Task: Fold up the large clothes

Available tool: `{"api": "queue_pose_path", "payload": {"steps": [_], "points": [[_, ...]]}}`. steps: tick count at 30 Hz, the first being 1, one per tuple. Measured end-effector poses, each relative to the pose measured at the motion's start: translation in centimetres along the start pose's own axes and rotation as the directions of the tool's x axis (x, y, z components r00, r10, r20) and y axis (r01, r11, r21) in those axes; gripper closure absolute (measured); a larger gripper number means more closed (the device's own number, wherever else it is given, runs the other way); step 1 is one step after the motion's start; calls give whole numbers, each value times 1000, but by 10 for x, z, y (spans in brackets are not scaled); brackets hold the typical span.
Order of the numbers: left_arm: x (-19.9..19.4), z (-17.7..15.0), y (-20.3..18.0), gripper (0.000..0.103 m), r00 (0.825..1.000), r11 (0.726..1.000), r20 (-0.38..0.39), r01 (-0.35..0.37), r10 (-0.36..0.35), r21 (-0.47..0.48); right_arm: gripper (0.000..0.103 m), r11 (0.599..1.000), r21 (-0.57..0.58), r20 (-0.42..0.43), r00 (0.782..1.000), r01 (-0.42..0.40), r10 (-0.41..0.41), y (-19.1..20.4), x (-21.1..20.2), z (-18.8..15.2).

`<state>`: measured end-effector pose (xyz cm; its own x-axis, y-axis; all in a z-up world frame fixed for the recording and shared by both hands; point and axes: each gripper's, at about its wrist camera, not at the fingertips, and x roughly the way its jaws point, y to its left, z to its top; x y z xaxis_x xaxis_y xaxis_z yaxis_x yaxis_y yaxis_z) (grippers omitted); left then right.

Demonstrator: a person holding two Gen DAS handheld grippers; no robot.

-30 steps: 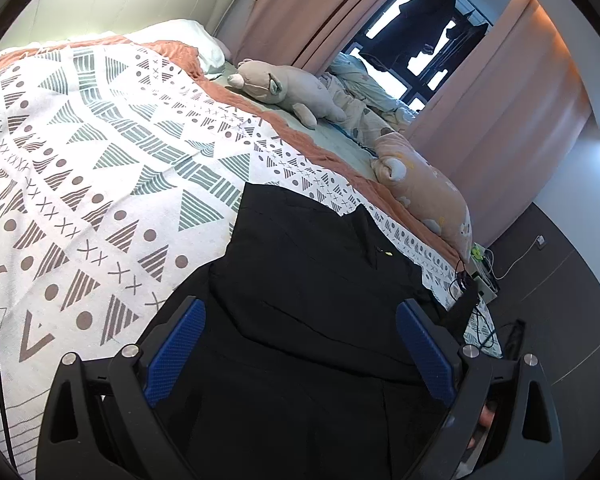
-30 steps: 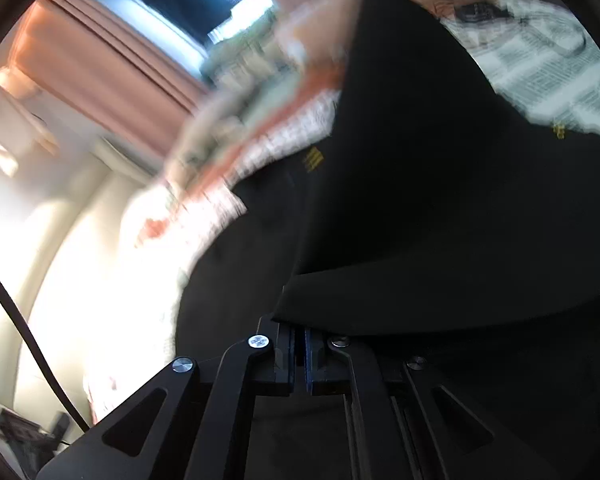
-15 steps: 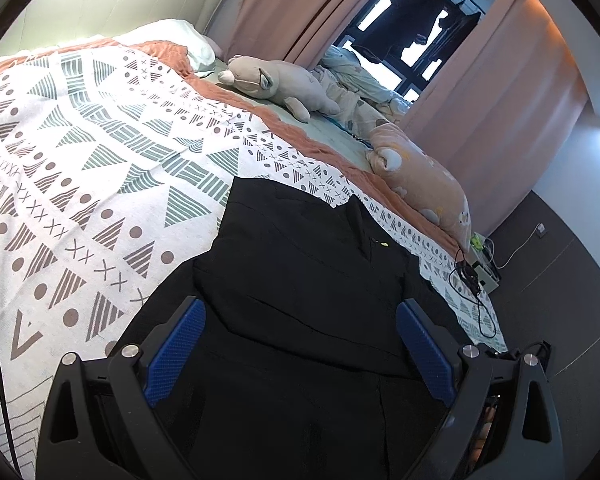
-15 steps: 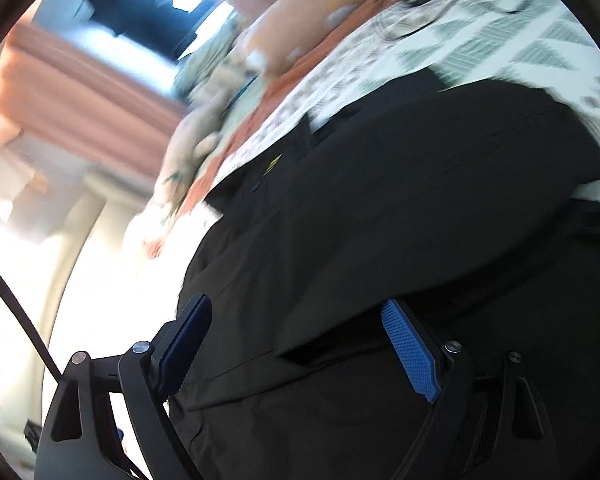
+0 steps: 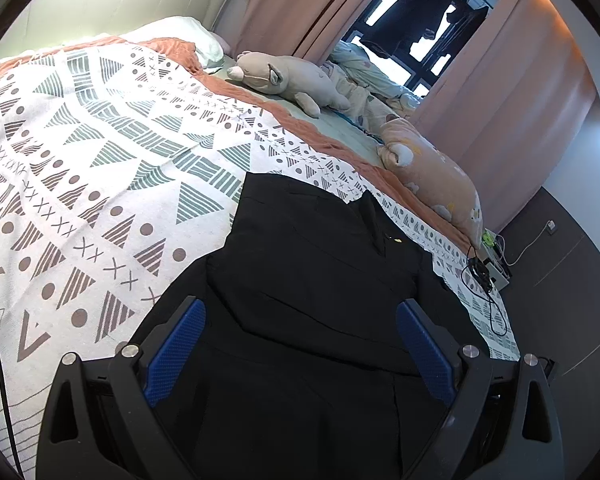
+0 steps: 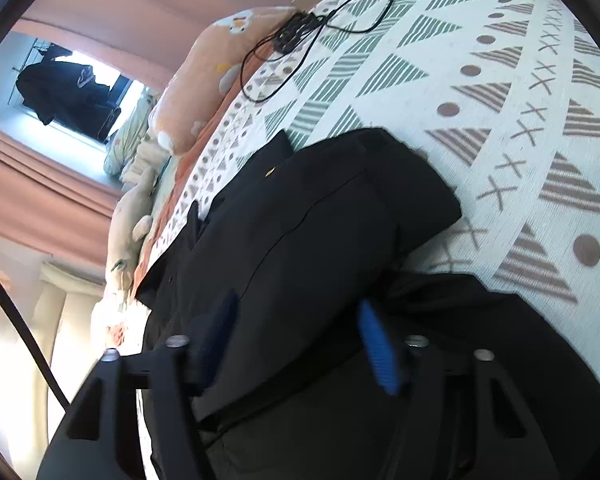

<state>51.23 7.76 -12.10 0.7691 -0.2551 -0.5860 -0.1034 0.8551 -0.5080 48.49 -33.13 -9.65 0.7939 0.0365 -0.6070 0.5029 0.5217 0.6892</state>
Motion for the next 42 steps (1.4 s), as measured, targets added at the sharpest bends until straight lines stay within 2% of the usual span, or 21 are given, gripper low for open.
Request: {"api": "queue_pose_path", "payload": {"steps": [1,2,3,6,9,13,18,24,30,33,35,38,40,41,42], "points": [[0,0,1,5,1000,1000,-1,-7,7,-2,67,1000,-6,7,1000,6,-5,4,-1,-10],[1,0,2,5,1000,1000,-2,-11,11,-3,82,1000,-13,17,1000,9,-9,6,-3,-13],[1,1,3,5,1000,1000,-4,-16,16,-5,90,1000,-21,26,1000,4,-3,4,-7,-28],[-1,2,7,5,1000,1000,-3,-25,24,-17,100,997,-68,66,997,-42,47,25,-11,-47],[-6,4,13,5,1000,999,5,-21,21,-38,102,982,-152,91,987,-116,131,48,-26,-58],[-13,5,18,5,1000,999,14,-13,13,-51,102,947,-257,99,970,-192,223,81,-55,-82],[-24,9,29,5,1000,998,25,-8,9,-54,102,877,-398,77,943,-268,323,130,-82,-119],[-32,15,47,5,1000,995,29,1,2,-95,102,827,-453,-12,930,-332,367,164,-67,-160],[-40,21,69,5,999,991,47,2,4,-133,102,777,-534,-98,937,-334,336,202,-24,-201],[-43,24,82,5,998,986,58,2,8,-169,102,773,-544,-146,944,-326,295,217,-2,-213],[-43,25,88,5,998,983,59,0,11,-183,102,782,-517,-234,936,-348,262,222,19,-225],[-42,27,91,5,998,981,58,3,8,-195,101,799,-481,-357,913,-362,199,224,50,-241],[-41,27,90,5,998,982,56,4,7,-191,98,799,-489,-383,909,-351,165,223,60,-249],[-40,26,89,5,998,982,54,3,7,-187,89,802,-485,-393,906,-348,155,221,62,-250],[-39,26,88,5,999,983,52,5,5,-183,74,807,-474,-405,901,-351,154,220,63,-250]]}}
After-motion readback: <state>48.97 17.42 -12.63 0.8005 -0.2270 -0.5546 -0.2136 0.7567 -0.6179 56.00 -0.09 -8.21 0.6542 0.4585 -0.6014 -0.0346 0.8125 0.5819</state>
